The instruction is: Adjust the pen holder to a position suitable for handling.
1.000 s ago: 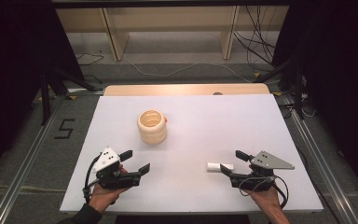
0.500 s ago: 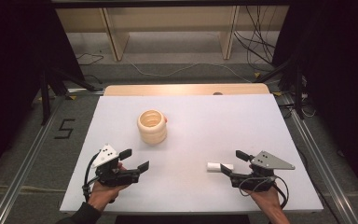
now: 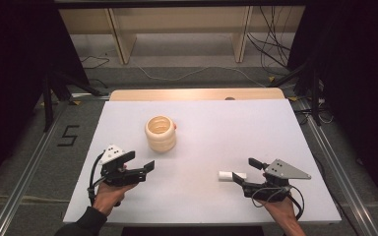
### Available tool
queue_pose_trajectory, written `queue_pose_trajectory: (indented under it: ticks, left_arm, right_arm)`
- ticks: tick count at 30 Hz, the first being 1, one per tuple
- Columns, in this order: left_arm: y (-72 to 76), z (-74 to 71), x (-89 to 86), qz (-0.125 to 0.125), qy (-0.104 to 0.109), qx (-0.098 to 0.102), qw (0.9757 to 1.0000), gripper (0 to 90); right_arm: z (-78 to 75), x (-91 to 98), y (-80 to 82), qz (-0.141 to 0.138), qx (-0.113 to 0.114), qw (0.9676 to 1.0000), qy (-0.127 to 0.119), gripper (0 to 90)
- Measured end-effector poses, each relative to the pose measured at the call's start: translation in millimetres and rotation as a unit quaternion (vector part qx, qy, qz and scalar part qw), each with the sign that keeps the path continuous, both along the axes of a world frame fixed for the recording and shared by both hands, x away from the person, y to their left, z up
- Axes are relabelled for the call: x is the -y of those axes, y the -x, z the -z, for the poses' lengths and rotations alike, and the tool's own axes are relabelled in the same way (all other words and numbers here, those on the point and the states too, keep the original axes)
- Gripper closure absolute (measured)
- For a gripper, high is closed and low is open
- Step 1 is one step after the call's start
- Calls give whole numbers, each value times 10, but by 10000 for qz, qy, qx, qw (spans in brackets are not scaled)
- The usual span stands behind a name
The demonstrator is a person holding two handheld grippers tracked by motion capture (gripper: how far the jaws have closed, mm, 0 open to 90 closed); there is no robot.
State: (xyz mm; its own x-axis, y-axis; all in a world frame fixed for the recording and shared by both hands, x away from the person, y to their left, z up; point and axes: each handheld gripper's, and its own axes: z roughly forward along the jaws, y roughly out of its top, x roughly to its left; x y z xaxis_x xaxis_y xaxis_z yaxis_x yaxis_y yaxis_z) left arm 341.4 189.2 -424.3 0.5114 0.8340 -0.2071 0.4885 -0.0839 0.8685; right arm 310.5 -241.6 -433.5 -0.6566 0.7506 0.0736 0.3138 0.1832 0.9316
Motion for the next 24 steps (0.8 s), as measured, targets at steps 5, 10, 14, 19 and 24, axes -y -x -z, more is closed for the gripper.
queue_pose_trajectory:
  ticks: [5, 10, 14, 19, 24]
  left_arm:
    - [-97, 1, -52, -237, -24, -82, 9997, 154]
    - [-183, 68, -82, -414, -130, -247, 9988, 157]
    - [-237, 92, -102, -499, -199, -288, 9981, 157]
    - [-347, 100, -141, -718, -302, -422, 9961, 184]
    - [-476, 122, -180, -889, -372, -526, 9939, 210]
  right_arm:
    - [-1, -3, 1, 4, 6, 10000, 9, 226]
    - [-2, -4, 1, 16, -9, 10000, 19, 226]
    - [1, -3, -3, 13, -16, 10000, 24, 226]
    - [0, -5, -3, 13, -11, 10000, 40, 229]
    - [6, -1, -12, 31, -22, 10000, 47, 231]
